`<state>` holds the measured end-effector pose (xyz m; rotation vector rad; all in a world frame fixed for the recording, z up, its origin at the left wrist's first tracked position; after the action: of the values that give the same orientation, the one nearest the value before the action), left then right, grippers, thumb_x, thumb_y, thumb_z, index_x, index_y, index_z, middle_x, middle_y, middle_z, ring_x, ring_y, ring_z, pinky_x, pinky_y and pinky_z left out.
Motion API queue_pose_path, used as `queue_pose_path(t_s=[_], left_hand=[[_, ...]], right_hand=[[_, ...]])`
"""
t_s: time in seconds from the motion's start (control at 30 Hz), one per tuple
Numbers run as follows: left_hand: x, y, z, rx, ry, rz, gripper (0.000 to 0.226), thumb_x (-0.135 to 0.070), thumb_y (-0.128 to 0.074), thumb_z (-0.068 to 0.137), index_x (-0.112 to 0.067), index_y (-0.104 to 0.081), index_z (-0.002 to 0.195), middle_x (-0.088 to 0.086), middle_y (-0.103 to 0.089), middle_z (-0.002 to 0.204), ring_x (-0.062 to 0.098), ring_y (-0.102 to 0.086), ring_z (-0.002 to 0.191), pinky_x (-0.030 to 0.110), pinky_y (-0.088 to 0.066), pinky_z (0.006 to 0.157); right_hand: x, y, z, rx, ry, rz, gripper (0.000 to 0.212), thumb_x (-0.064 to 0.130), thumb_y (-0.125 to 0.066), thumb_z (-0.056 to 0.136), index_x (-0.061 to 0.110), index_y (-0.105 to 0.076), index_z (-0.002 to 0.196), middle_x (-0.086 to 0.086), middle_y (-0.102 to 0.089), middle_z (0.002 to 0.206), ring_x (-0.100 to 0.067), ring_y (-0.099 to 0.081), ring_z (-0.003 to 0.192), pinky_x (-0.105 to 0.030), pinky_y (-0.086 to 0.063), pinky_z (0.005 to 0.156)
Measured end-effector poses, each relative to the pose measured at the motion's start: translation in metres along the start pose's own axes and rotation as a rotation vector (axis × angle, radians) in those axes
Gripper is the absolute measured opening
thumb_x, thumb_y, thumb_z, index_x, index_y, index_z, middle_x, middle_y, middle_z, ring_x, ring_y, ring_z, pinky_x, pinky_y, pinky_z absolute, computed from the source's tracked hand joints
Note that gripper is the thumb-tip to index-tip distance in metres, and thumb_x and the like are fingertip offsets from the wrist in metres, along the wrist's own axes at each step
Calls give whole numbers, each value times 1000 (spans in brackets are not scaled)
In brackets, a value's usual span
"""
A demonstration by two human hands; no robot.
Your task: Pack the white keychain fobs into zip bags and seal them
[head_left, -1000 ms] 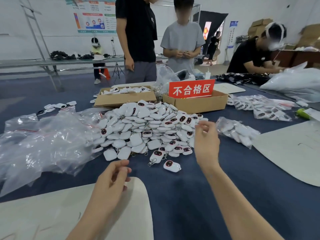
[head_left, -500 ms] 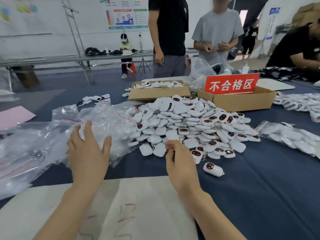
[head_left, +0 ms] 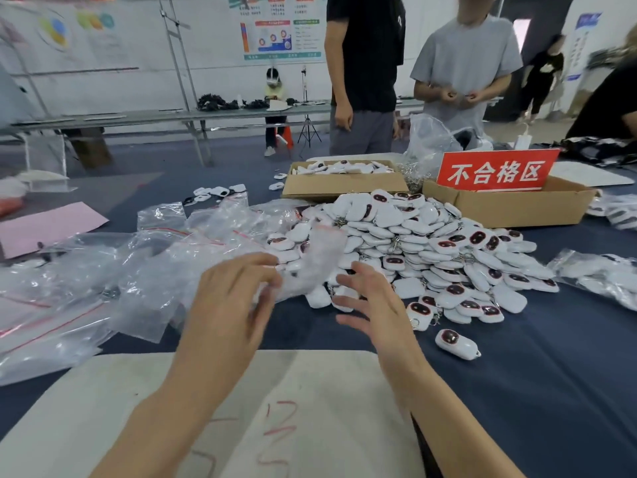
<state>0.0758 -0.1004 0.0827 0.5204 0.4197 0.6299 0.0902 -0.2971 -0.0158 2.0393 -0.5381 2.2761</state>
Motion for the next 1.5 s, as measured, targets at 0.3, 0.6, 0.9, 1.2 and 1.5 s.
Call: queue_pose_path(t_s=[0.3, 0.6, 0.9, 1.2, 1.5], left_hand=[[6, -54, -22, 247, 68, 19, 32, 3, -72, 85, -23, -71, 104, 7, -49, 145, 27, -40, 132, 32, -31, 106], [52, -34, -75, 154, 737, -188, 24, -11, -58, 99, -16, -63, 122, 2, -64, 110, 23, -59, 102, 38, -47, 89], [-11, -50, -98, 413, 554, -9, 37, -44, -39, 103, -37, -41, 139, -20, -42, 136, 7, -37, 129, 25, -29, 106], [-2, -88, -111, 705, 304, 214, 86, -62, 16, 80, -42, -22, 154, -22, -11, 163, -1, -5, 152, 29, 13, 120], [-53, -84, -92, 555, 17, -24, 43, -53, -38, 100, -32, -70, 121, -2, -60, 141, 16, -55, 134, 43, -29, 118]], right_hand=[[2, 26, -17, 97, -82, 79, 17, 34, -74, 88, 21, -79, 99, -5, -75, 94, -21, -74, 90, -29, -60, 76], [9, -2, -98, 367, -8, -545, 28, 55, -54, 78, 50, -70, 100, 19, -74, 96, -7, -73, 79, -23, -57, 68], [35, -26, -52, 243, 305, -775, 31, 29, -47, 104, 38, -60, 132, 26, -62, 127, 10, -52, 121, -14, -41, 104], [-43, 4, -33, 381, 131, -1493, 54, 46, -14, 107, 32, -8, 159, 7, 1, 168, -10, 6, 154, -32, 11, 123], [21, 37, -28, 44, 255, -1147, 41, 32, -42, 105, 32, -46, 145, 16, -51, 142, 0, -39, 134, -5, -23, 106]])
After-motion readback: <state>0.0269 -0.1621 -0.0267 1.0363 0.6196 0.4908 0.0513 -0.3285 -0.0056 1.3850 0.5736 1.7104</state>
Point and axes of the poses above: each hand's wrist, its own z-axis towards the middle knuckle, its own y-axis out of the back of the hand, x = y × z, the point moved 9 cm from there along z, towards the middle knuckle
